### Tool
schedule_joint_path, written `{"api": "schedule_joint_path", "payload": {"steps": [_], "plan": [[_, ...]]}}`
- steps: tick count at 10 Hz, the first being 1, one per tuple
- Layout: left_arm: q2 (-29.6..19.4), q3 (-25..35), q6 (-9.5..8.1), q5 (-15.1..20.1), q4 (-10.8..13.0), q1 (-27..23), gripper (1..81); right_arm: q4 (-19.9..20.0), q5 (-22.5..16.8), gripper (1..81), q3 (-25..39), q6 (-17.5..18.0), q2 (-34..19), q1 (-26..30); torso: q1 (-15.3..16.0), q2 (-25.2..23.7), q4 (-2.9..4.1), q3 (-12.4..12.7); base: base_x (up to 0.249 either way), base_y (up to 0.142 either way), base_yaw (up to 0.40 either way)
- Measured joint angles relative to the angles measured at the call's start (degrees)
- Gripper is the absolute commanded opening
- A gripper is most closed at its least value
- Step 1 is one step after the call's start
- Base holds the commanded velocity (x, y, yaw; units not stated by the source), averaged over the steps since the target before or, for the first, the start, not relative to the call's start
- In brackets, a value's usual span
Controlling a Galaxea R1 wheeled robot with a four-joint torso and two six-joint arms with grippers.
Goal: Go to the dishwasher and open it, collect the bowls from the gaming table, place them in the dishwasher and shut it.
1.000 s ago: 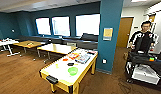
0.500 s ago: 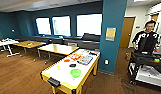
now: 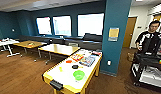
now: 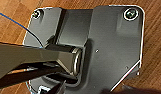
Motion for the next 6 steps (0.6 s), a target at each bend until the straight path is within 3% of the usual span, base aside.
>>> {"api": "schedule_joint_path", "payload": {"steps": [6], "plan": [[0.04,0.00,0.00,-0.01,0.00,0.00,81.1,0.00,-0.01,81.1,-0.20,0.00,-0.01,-0.02,0.00,0.00,0.00,0.00,0.102,0.108,0.000]]}}
